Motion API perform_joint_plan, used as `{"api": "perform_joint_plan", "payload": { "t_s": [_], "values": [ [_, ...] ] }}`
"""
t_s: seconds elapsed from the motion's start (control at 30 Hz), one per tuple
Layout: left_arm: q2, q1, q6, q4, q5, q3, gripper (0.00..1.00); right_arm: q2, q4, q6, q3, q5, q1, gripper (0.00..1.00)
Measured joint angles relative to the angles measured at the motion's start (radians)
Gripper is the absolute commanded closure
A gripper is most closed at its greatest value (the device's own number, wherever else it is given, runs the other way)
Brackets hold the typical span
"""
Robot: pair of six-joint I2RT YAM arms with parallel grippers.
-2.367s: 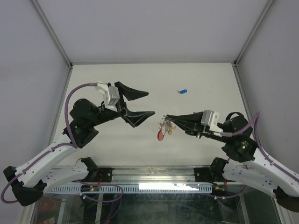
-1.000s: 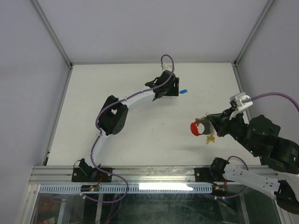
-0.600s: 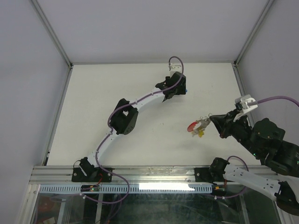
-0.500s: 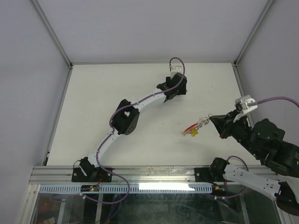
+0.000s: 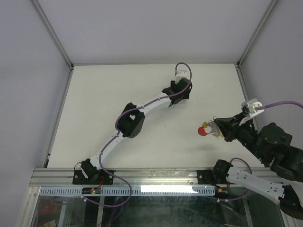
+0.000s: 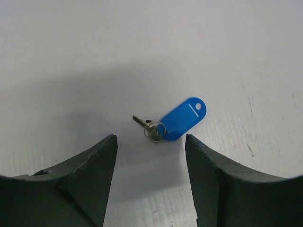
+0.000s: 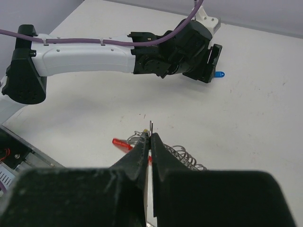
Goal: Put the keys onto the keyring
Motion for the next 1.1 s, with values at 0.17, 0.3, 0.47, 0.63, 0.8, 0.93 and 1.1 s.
{"api": "perform_joint_plan", "payload": {
  "t_s": [0.17, 0.3, 0.47, 0.63, 0.8, 0.93, 1.1],
  "values": [
    [0.011, 0.0, 0.01, 0.013, -0.011, 0.006, 0.45, -0.012, 0.0, 0.0, 0.0, 0.001, 0.0, 1.0],
    [0.018, 0.0, 0.02, 0.031, -0.022, 0.008, 0.47, -0.014, 0.001, 0.0, -0.009, 0.0, 0.0, 1.0],
    [0.033, 0.0, 0.031, 0.061, -0.038, 0.016, 0.55, -0.014, 0.001, 0.0, -0.016, -0.001, 0.0, 1.0],
    [0.044, 0.0, 0.032, 0.081, -0.039, 0.023, 0.63, -0.014, 0.001, -0.001, -0.016, -0.001, 0.0, 1.0],
    [0.048, 0.001, 0.034, 0.092, -0.038, 0.024, 0.75, -0.014, 0.001, -0.003, -0.018, 0.0, 0.0, 1.0],
    [0.048, 0.0, 0.035, 0.097, -0.033, 0.02, 0.8, -0.015, 0.001, -0.004, -0.027, -0.001, 0.0, 1.0],
    [0.029, 0.0, 0.041, 0.147, -0.026, -0.032, 0.83, -0.016, 0.002, -0.004, -0.032, -0.001, 0.0, 1.0]
  ]
}}
